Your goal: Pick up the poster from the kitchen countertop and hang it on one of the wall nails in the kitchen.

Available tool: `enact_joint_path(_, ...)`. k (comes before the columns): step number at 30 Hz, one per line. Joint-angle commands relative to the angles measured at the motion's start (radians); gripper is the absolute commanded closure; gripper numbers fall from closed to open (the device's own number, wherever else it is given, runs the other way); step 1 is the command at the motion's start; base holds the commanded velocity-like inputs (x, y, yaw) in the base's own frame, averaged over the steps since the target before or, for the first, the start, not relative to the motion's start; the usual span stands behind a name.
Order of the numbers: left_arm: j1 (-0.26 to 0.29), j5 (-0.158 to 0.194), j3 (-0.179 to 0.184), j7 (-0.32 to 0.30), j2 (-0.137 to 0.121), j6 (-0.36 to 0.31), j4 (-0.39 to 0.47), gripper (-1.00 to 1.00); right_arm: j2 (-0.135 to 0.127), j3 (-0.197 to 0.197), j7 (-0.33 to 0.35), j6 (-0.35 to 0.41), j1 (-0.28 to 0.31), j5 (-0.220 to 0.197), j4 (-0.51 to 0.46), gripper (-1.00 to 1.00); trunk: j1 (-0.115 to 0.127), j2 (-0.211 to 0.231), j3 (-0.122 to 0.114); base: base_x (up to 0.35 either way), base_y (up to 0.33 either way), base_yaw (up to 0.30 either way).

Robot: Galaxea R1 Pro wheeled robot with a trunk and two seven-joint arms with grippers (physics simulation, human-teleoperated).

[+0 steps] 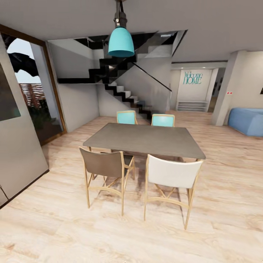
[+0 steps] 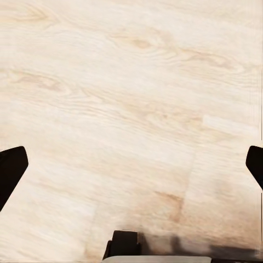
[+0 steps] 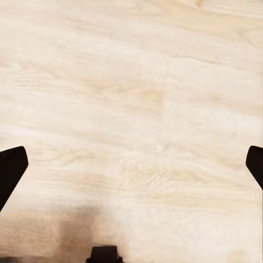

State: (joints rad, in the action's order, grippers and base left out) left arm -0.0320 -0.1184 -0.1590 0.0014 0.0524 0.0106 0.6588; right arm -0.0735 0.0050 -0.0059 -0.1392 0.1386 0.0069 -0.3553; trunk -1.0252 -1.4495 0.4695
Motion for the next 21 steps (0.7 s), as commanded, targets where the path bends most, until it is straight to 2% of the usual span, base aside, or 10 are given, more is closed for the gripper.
enact_joint_path(1,0.000,-0.010,-0.004,0.000,0.001,0.001,0.002,-1.00,0.000,0.001,0.000,-0.003,0.001,0.009,0.001,-1.00,0.000,0.000,0.001,-0.109,-0.233,0.053)
enact_joint_path(4,0.000,-0.010,-0.004,0.000,0.001,0.001,0.002,-1.00,0.000,0.001,0.000,-0.003,0.001,0.019,0.002,-1.00,0.000,0.000,0.001,-0.115,-0.245,0.080)
enact_joint_path(8,0.000,-0.010,-0.004,0.000,0.001,0.001,0.001,-1.00,0.001,0.001,-0.001,-0.004,0.001,0.032,0.015,-1.00,0.000,0.000,0.001,-0.035,-0.123,0.250)
enact_joint_path(21,0.000,-0.010,-0.005,0.000,0.001,0.001,0.001,-1.00,0.004,0.001,-0.003,-0.005,0.000,0.034,0.019,-1.00,0.000,0.000,0.001,-0.003,-0.012,0.290)
